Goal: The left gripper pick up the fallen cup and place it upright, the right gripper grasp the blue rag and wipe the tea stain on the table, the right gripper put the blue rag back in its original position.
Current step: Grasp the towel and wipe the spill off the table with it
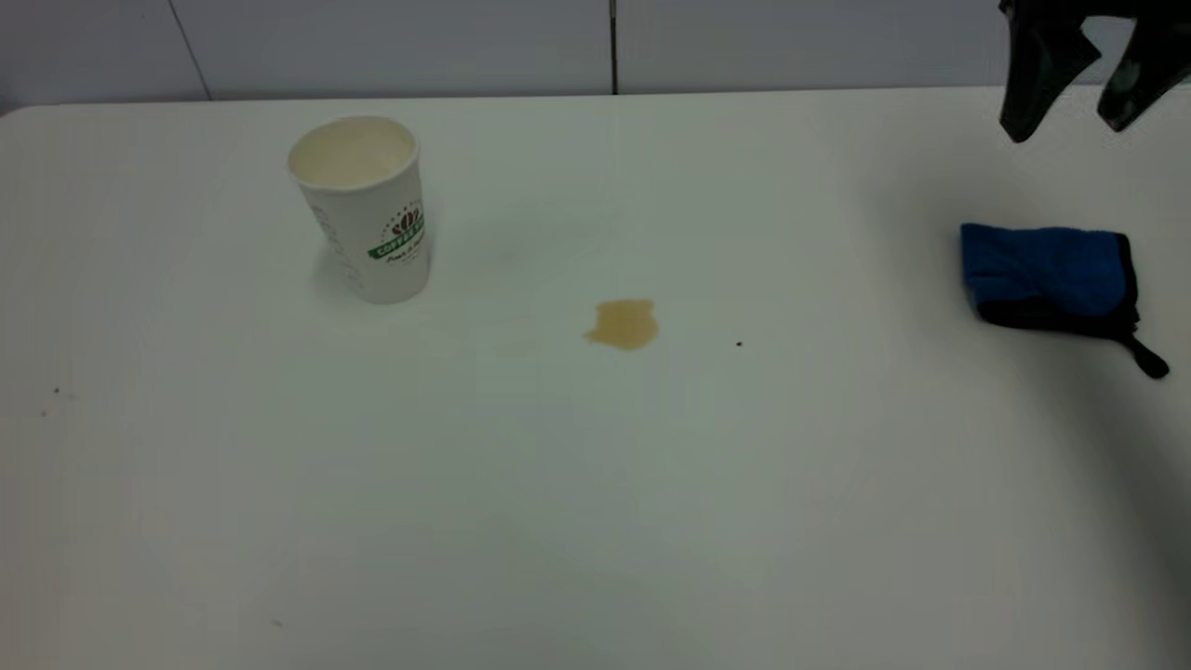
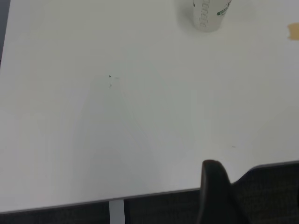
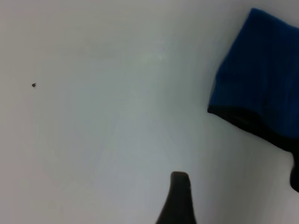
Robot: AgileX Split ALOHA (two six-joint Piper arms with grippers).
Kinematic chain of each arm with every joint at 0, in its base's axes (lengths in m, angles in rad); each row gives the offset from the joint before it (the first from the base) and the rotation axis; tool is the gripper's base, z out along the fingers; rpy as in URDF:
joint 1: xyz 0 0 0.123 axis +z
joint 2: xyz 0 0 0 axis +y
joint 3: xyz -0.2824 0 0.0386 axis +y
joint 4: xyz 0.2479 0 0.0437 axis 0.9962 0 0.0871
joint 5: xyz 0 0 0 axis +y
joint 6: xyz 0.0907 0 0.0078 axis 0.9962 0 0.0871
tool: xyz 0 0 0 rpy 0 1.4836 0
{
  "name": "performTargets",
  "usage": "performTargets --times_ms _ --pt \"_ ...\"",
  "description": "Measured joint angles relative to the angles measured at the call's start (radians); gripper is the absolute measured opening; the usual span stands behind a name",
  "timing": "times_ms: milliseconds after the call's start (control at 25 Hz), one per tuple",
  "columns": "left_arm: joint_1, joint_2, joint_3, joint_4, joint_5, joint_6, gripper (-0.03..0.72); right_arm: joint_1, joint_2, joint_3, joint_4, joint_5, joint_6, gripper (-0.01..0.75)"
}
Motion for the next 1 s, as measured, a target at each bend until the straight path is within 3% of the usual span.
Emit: performTargets --times_ms 520,1000 --pt "0.0 0.0 0.0 0.0 0.0 0.0 0.447 0.0 0.205 -0.015 -0.12 -0.202 0.133 0.722" --pt "0.0 0.0 0.0 0.0 0.001 0.0 0.447 -0.012 0.358 -0.109 -0.192 -0.275 0.203 0.679"
